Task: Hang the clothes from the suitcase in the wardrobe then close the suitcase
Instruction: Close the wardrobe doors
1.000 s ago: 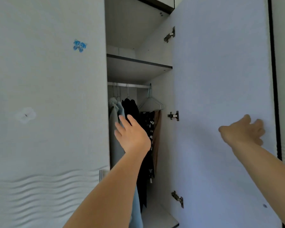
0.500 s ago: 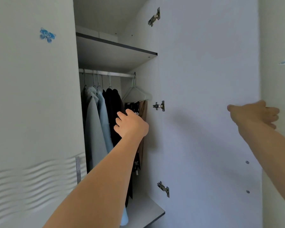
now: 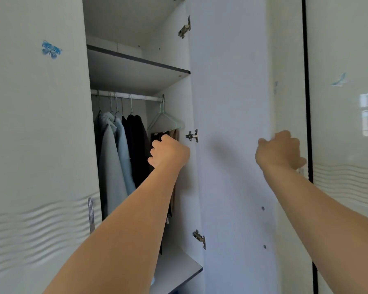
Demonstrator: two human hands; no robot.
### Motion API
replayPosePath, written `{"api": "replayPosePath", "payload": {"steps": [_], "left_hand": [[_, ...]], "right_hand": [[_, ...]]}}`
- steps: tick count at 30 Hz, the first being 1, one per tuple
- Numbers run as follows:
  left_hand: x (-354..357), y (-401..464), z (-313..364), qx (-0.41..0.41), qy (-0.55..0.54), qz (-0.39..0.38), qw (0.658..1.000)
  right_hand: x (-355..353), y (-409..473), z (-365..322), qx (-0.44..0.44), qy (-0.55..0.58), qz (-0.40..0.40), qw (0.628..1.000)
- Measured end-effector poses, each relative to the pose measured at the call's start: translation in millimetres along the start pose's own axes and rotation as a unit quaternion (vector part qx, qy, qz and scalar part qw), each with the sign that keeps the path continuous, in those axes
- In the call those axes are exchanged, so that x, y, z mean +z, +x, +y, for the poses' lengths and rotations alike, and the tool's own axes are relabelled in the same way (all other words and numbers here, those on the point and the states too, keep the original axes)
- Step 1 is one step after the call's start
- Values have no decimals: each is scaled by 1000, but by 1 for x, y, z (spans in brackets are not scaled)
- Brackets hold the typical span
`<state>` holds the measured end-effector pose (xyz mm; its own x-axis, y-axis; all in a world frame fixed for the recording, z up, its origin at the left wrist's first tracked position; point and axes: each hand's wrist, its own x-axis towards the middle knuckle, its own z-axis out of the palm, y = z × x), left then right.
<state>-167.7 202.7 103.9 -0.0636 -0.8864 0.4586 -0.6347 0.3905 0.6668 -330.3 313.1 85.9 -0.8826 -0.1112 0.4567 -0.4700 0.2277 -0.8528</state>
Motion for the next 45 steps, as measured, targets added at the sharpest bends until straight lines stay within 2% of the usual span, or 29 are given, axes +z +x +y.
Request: {"api": "replayPosePath", "payload": {"steps": [4, 8, 11, 13, 18, 22, 25, 28, 32, 34, 35, 39, 45], "left_hand": [[-12, -2, 2, -8, -90, 11, 996], [-35, -3, -6, 69, -168, 40, 983], [-53, 2, -27, 124, -121, 58, 983], [-66, 9, -47, 152, -26, 74, 985], [-89, 51, -97, 131, 121, 113, 977], [-97, 77, -124, 116, 157, 137, 971], [-92, 96, -148, 176, 153, 183, 955], [-75, 110, -165, 214, 115, 115, 963], [-50, 129, -198, 141, 33, 9, 989], [-45, 136, -213, 115, 30, 0, 993], [-40, 138, -220, 107, 26, 7, 994], [-10, 135, -222, 107, -20, 45, 993], [69, 86, -203, 90, -81, -90, 989]], "right_hand": [[9, -54, -28, -96, 16, -40, 994], [30, -107, -56, -240, 26, -75, 968], [62, -142, -80, -296, 39, -87, 950], [85, -160, -93, -308, 49, -95, 945], [147, -205, -107, -301, 29, -170, 938], [182, -222, -115, -340, 5, -237, 910], [206, -225, -120, -341, -38, -306, 888], [226, -230, -118, -342, -72, -371, 860], [251, -243, -112, -378, -161, -447, 794], [258, -249, -112, -392, -170, -471, 772], [263, -251, -110, -389, -172, -479, 768], [265, -245, -89, -345, -164, -459, 802], [223, -205, -14, -275, -268, -456, 803]]}}
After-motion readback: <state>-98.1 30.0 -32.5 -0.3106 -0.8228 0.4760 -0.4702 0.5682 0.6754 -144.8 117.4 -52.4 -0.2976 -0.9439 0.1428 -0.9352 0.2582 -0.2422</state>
